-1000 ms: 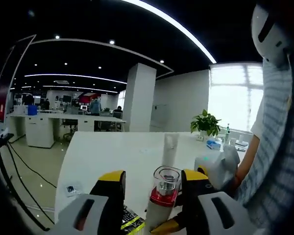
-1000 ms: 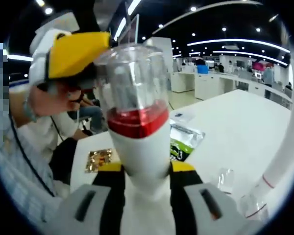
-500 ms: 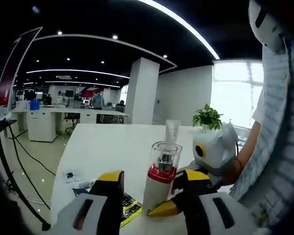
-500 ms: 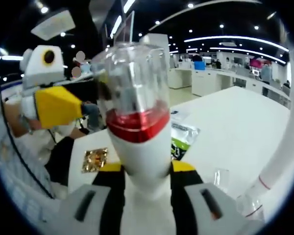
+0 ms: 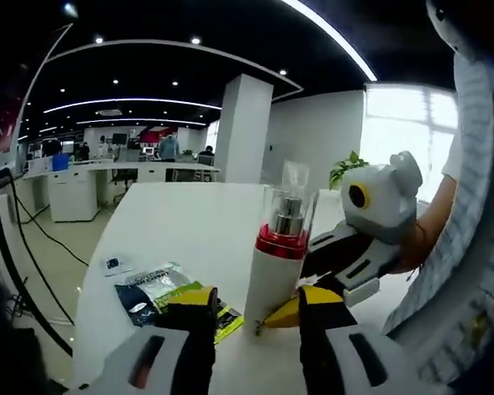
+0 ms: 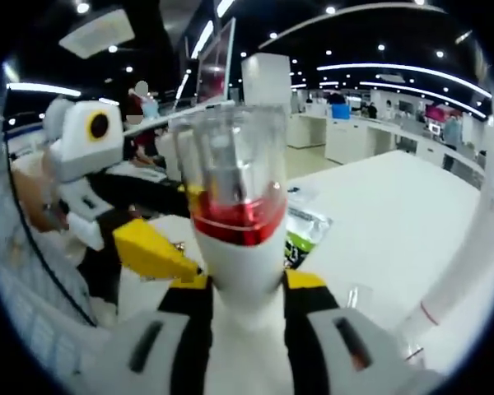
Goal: Arrange the skincare products in the storage area until every visible bottle or jar stands upright without overlapping.
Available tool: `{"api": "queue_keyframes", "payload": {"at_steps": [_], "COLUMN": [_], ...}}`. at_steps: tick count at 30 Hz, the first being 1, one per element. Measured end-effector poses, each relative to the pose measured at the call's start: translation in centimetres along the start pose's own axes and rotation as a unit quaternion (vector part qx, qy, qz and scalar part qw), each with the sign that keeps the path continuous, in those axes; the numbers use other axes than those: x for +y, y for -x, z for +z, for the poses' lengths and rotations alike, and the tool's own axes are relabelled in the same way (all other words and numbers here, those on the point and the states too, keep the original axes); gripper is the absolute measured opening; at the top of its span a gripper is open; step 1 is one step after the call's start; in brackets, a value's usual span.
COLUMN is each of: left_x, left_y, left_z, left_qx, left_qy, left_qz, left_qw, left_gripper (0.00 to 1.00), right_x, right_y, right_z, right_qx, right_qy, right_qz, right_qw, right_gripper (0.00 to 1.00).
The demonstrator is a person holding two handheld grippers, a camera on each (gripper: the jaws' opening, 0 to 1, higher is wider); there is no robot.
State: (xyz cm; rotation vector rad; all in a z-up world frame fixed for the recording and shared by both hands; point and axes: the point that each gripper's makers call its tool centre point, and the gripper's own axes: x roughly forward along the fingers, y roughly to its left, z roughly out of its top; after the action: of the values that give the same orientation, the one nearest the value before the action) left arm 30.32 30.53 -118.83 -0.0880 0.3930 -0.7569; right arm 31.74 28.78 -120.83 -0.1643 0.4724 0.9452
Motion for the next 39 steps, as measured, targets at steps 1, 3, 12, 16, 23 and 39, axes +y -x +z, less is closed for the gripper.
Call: {"api": "queue_keyframes", "payload": {"at_steps": [1, 3, 12, 16, 23, 39], "left_x": [0.0, -0.1, -0.1, -0.3, -0.7, 0.0], "left_y": [-0.1, -0.2, -1.2, -1.7, -2.5, -4.0], "left_z": [-0.1, -0.1, -1.0, -1.9, -2.4, -1.9], "left_qx": [-0.001, -0.001, 0.018, 0.037, 0.043, 0.068], "left_qy": [0.008, 0.008, -0.006, -0.014, -0.018, -0.061], "left_qz": [-0.002, -0.004, 0.000, 0.001, 0.004, -0.003], "left_qw": [1.0000, 1.0000, 0.9998, 0.9992, 0.9989, 0.9958], "left_gripper": [0.37, 0.36, 0.35, 0.30, 0.27, 0.27], "right_x": [0.0, -0.2, -1.4, -2.9, -6.4, -6.6], "right_y": [0.1, 0.3, 2.9, 4.2, 5.8, 4.2], "right_z": [0.0, -0.2, -0.4, -0.7, -2.0, -5.1], "right_qx": [0.000, 0.002, -0.001, -0.006, 0.006, 0.075], "right_qy": [0.004, 0.001, -0.027, -0.042, -0.064, -0.044], "right_qz": [-0.001, 0.001, 0.001, -0.024, -0.102, -0.127], "right_qw": [1.0000, 1.0000, 0.9996, 0.9988, 0.9926, 0.9881], "right_gripper": [0.30, 0.29, 0.26, 0.26, 0.26, 0.24]}}
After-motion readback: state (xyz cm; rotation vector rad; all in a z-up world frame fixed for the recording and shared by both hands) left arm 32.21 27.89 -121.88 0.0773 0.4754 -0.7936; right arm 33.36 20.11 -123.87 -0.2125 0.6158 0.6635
